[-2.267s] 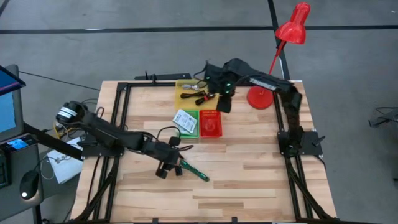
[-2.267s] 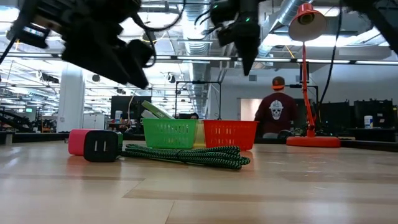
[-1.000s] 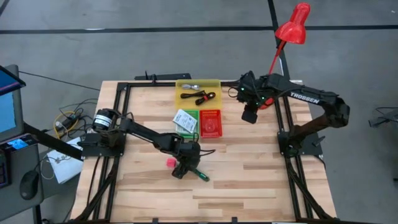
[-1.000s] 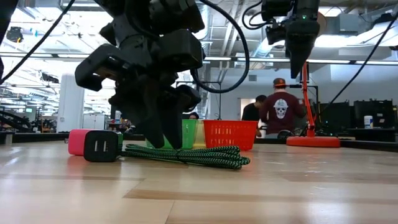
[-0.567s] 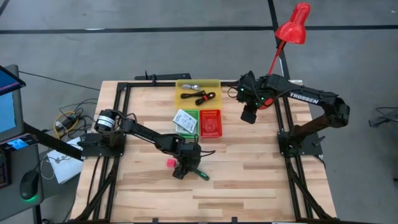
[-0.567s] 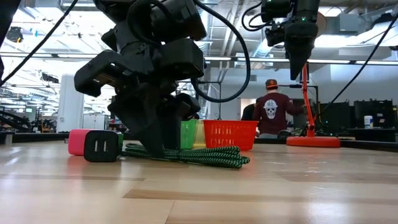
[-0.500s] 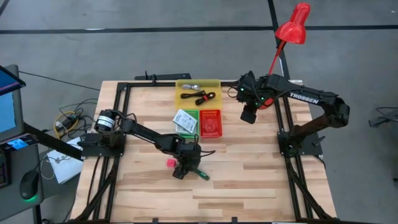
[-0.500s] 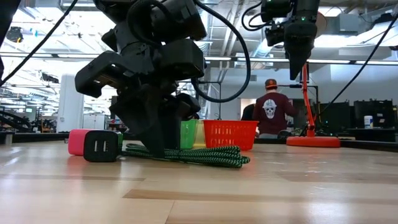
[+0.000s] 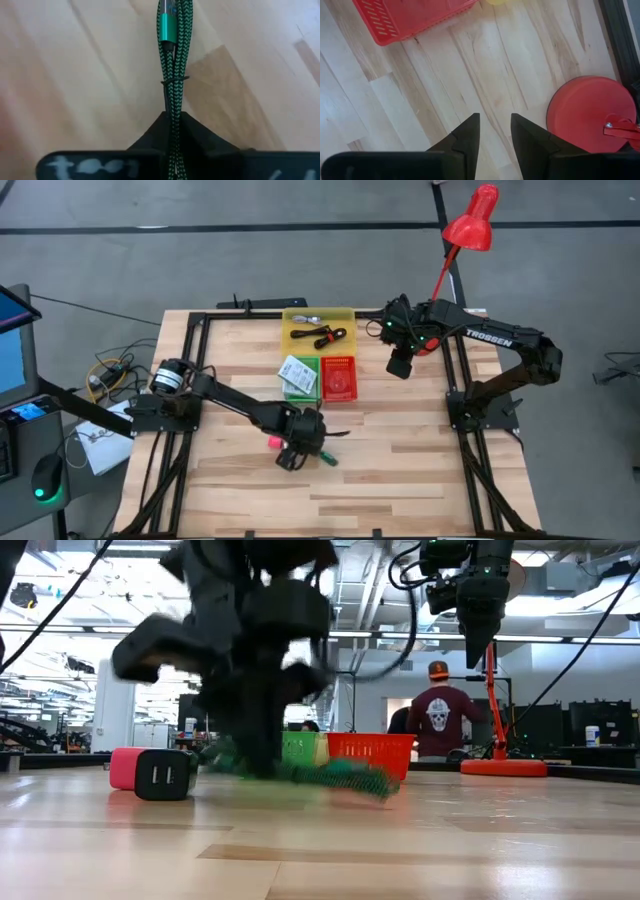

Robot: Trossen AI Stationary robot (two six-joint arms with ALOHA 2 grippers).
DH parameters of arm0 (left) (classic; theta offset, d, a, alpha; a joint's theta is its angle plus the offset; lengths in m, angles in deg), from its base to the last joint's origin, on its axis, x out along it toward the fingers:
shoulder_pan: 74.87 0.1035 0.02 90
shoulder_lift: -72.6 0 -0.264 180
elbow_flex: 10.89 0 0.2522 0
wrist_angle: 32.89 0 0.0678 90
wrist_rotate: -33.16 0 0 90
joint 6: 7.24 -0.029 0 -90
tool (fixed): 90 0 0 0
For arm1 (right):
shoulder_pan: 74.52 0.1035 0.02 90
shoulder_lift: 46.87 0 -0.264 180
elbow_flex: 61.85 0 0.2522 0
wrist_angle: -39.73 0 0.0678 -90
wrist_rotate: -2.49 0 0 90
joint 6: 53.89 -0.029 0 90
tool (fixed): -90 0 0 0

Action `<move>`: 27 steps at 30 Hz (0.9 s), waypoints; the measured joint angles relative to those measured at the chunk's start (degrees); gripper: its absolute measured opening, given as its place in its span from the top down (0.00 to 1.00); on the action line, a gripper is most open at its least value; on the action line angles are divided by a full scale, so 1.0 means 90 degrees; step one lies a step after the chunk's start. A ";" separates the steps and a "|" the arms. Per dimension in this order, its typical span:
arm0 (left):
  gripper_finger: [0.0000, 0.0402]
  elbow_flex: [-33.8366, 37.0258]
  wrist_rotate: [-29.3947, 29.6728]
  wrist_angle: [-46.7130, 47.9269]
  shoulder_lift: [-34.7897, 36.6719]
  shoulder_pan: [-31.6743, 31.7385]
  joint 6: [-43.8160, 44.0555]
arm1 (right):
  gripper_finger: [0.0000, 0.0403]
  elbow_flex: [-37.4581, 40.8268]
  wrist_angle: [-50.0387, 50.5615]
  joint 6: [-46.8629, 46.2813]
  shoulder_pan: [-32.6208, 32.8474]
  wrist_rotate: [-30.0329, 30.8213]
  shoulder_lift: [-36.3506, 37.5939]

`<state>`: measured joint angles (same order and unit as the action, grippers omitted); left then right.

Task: Pick and place items into bin
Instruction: Put the green charger cable into the yellow bin

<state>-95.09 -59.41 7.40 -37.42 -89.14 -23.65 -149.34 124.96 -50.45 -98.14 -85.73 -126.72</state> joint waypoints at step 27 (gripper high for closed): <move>0.99 -0.1232 0.2093 0.1874 0.2677 0.2951 -0.2394 | 0.74 -0.0002 -0.0057 0.0000 0.0000 0.0022 -0.0002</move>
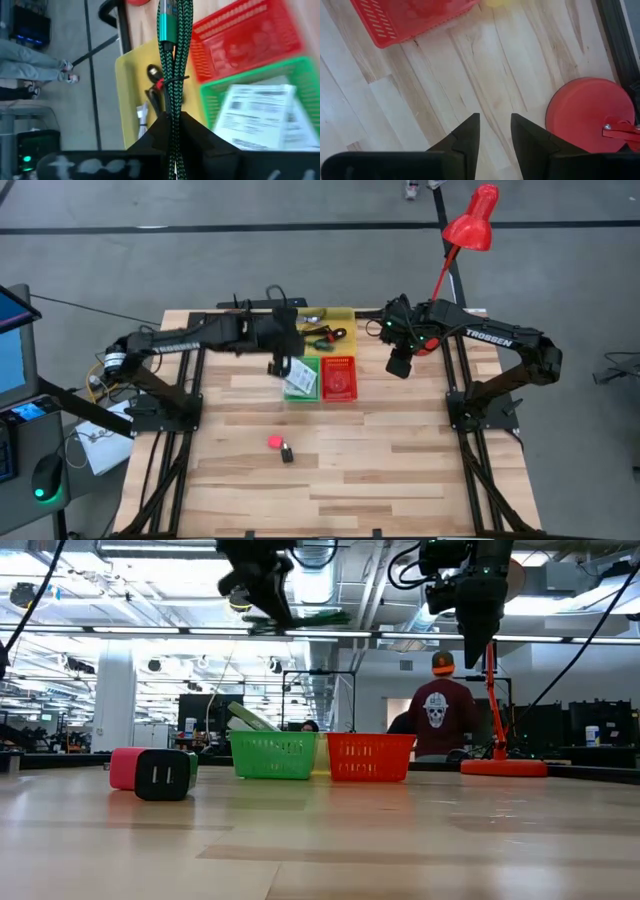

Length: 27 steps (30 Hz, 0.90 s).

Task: Pick and place items into bin
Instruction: Put the green charger cable into the yellow bin, then put the pink charger adapter into the red bin

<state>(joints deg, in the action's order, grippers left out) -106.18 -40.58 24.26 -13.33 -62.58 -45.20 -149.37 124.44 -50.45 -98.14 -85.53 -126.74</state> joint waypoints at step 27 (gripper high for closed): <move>0.78 -0.0012 -0.0880 -0.1391 -0.1592 0.1789 -0.0796 | 0.74 0.0000 -0.0382 0.0002 0.0000 0.0000 0.0000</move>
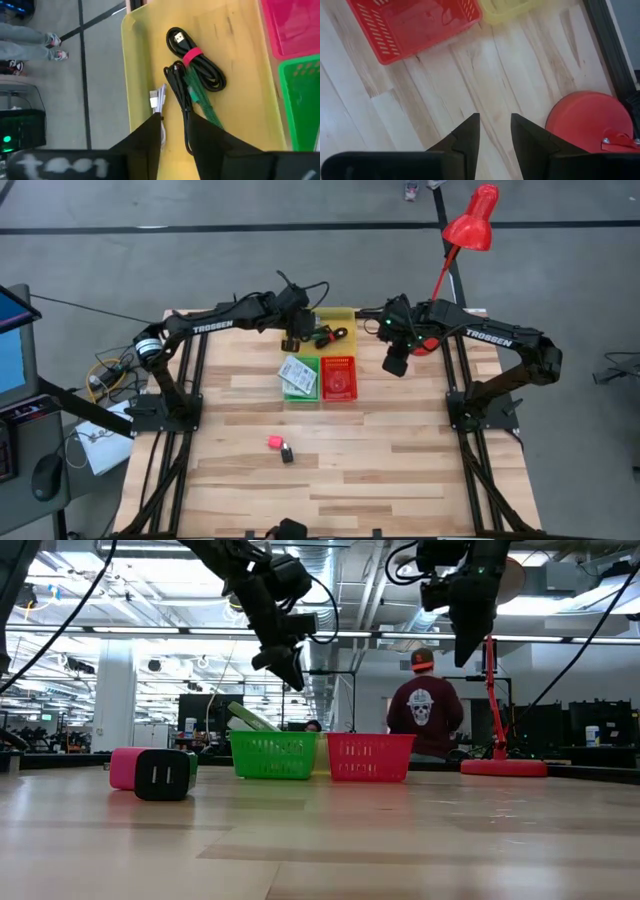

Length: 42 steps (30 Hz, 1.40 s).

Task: Pick and place items into bin
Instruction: Put the pink charger adapter into the red bin

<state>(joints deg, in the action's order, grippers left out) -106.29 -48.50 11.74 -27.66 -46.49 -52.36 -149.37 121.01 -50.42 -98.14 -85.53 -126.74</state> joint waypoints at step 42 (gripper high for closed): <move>0.65 0.0288 -0.1671 0.4163 0.0906 -0.4013 0.4258 | 0.74 0.0000 -0.0108 -0.0228 0.0004 -0.0024 -0.0005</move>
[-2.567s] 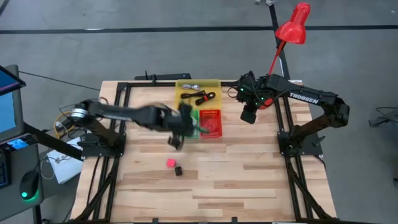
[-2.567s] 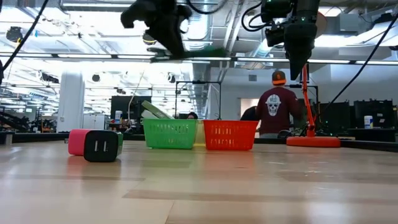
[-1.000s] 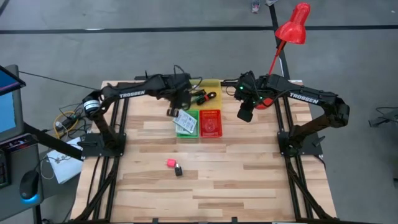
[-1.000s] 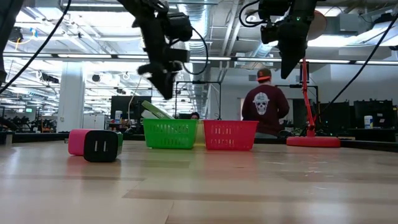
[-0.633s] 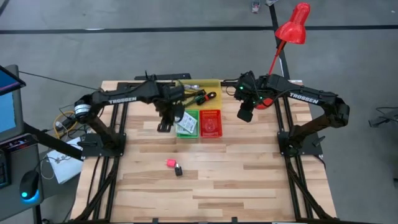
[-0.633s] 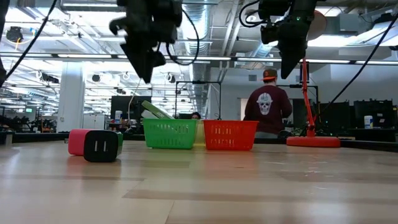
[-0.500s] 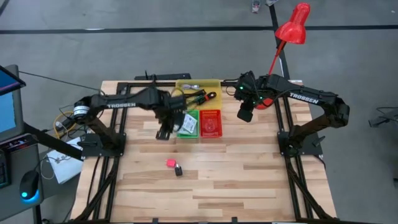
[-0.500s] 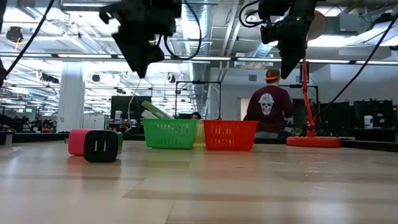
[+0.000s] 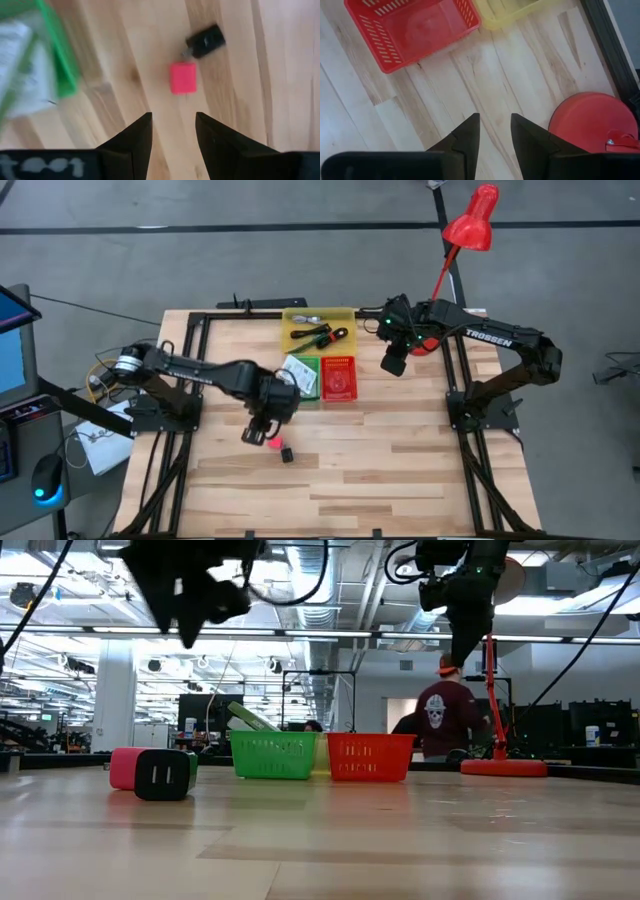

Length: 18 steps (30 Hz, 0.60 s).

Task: Pick and place items into bin
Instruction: Put the pink charger adapter into the red bin

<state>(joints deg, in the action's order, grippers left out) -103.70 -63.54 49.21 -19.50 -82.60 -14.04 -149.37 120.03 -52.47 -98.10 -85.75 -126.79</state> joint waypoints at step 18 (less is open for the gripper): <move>0.65 0.3691 0.0788 -0.3973 0.2330 -0.0694 0.1673 | 0.74 0.0000 -0.0358 -0.0004 0.0739 -0.0002 0.0000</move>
<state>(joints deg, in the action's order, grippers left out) -70.48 -56.45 13.45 1.47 -88.85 1.01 -149.37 116.81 -52.51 -91.46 -85.77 -126.79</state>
